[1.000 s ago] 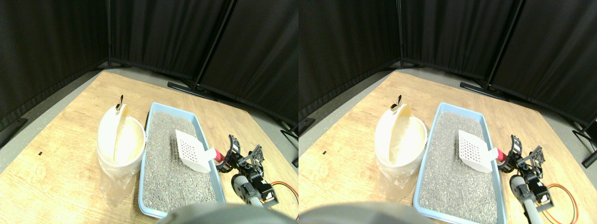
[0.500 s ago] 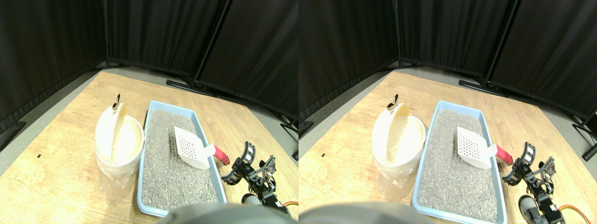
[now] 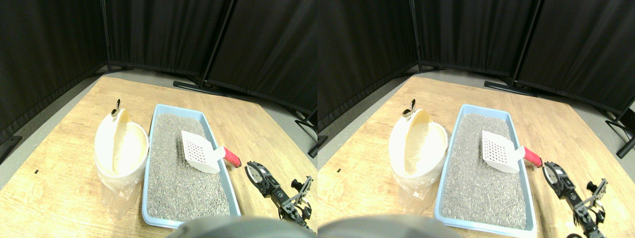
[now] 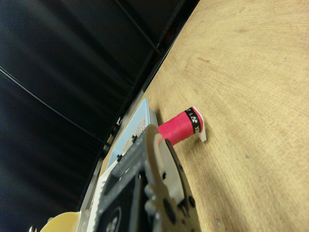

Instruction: Scoop (unimanual)

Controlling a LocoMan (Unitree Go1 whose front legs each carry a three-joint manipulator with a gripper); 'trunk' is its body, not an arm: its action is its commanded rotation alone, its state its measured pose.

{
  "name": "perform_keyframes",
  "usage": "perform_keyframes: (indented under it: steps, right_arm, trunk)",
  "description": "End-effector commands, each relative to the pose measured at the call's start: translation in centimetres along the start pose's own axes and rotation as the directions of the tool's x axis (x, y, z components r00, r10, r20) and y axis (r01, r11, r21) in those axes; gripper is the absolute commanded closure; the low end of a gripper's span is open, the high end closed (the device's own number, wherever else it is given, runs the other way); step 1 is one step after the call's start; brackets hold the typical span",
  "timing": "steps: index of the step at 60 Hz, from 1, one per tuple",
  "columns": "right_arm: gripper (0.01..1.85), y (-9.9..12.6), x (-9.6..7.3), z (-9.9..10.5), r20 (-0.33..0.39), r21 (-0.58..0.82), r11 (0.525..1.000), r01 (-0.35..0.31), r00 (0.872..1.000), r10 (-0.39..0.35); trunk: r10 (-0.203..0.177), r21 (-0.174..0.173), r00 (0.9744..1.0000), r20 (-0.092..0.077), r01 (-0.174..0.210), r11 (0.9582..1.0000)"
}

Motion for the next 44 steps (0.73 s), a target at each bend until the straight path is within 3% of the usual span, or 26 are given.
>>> perform_keyframes:
  steps: [1,26,44]
  right_arm:
    - [1.81,0.7,-0.3,0.7,0.05,-0.027,0.999,-0.027,0.998,0.028]
    - [1.81,2.1,-2.9,-0.2,0.004,-0.124,0.992,-0.024,1.0,0.025]
    - [1.81,2.8,-2.7,-0.6,-0.018,-0.126,0.992,-0.016,1.0,0.014]
  trunk:
    - [-0.012,-0.009,0.9999,-0.012,0.012,0.9999]
    - [-0.067,0.024,0.9974,-0.027,0.068,0.9974]
    - [-0.075,0.023,0.9966,-0.034,0.076,0.9969]
